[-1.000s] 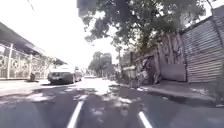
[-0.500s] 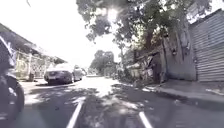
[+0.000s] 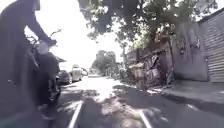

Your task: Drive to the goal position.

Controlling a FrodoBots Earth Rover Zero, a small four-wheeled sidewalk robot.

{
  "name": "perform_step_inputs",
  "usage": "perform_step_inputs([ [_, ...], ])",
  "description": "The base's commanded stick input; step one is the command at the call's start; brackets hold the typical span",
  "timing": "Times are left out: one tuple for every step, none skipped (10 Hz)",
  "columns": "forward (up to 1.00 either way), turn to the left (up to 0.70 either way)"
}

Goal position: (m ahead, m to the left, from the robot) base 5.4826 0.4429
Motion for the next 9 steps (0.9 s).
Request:
perform_step_inputs([
  [0.85,0.00],
  [0.85,0.00],
  [0.85,0.00],
  [0.85,0.00],
  [0.85,0.00],
  [0.85,0.00],
  [0.85,0.00],
  [0.85,0.00],
  [0.85,0.00],
])
